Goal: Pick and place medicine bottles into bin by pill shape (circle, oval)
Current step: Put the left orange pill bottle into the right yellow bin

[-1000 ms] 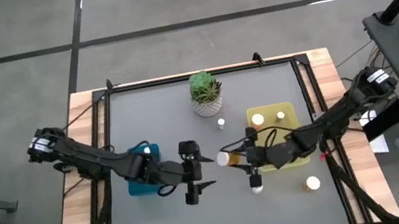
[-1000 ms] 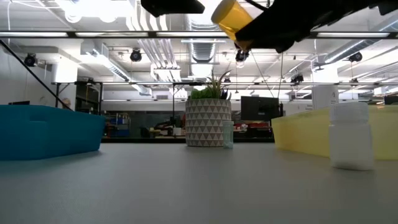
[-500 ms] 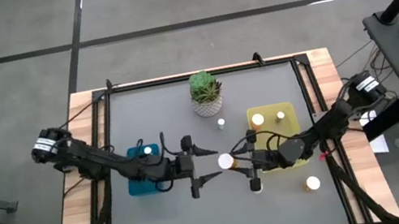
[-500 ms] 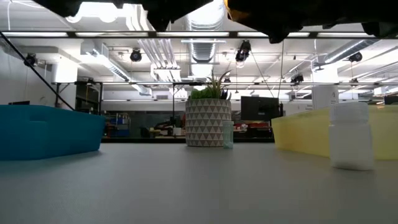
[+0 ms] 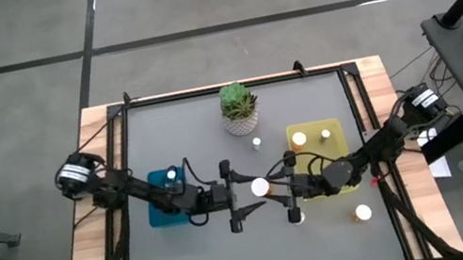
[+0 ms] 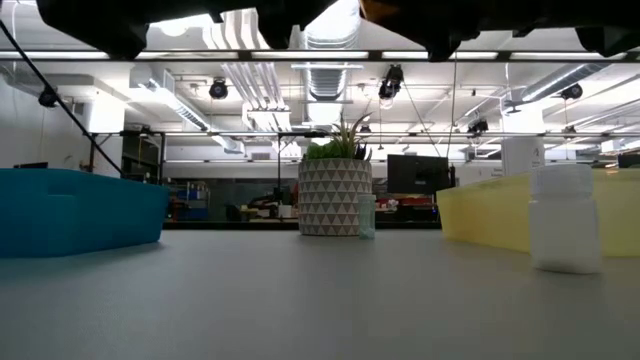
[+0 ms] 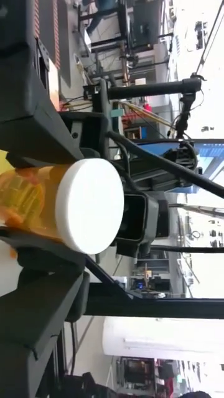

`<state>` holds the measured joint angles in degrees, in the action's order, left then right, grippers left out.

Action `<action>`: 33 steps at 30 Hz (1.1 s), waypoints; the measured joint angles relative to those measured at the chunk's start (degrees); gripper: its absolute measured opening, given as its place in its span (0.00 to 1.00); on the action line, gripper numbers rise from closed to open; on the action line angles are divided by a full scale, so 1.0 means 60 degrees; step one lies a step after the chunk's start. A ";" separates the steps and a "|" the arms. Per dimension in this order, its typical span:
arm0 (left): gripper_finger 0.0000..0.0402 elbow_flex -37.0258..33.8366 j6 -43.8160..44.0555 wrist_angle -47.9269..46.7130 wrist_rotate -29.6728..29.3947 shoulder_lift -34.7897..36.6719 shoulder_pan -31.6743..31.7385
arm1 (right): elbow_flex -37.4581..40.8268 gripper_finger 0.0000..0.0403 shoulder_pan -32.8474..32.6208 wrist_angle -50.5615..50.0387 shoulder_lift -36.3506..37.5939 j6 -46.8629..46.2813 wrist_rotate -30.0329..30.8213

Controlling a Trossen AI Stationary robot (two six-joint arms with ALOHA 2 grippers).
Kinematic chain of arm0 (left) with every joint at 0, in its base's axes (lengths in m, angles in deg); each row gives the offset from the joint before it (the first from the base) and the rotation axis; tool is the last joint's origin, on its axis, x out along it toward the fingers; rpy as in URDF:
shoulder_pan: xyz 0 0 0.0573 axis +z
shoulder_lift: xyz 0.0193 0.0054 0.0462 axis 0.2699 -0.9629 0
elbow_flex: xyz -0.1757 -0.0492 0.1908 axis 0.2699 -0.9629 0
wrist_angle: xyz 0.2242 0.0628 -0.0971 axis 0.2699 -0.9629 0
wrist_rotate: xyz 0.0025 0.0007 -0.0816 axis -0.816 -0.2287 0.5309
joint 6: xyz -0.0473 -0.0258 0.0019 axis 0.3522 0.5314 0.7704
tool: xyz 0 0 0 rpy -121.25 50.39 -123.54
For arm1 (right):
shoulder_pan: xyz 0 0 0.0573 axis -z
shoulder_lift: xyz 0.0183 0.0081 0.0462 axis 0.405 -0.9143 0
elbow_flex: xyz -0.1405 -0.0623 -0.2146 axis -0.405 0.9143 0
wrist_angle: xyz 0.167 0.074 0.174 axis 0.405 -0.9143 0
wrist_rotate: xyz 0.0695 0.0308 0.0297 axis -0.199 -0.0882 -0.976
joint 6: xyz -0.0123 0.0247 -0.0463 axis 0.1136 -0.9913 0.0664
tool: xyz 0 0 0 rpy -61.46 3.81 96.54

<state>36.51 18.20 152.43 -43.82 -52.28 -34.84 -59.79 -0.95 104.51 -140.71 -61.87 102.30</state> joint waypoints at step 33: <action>0.47 0.0171 0.0091 0.0494 0.0670 -0.0215 0.0390 | -0.0007 0.43 0.0056 0.1050 -0.0018 -0.0260 0.0023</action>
<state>37.54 18.75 155.39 -39.80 -53.57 -32.50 -59.84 -0.61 110.81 -140.82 -63.43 102.44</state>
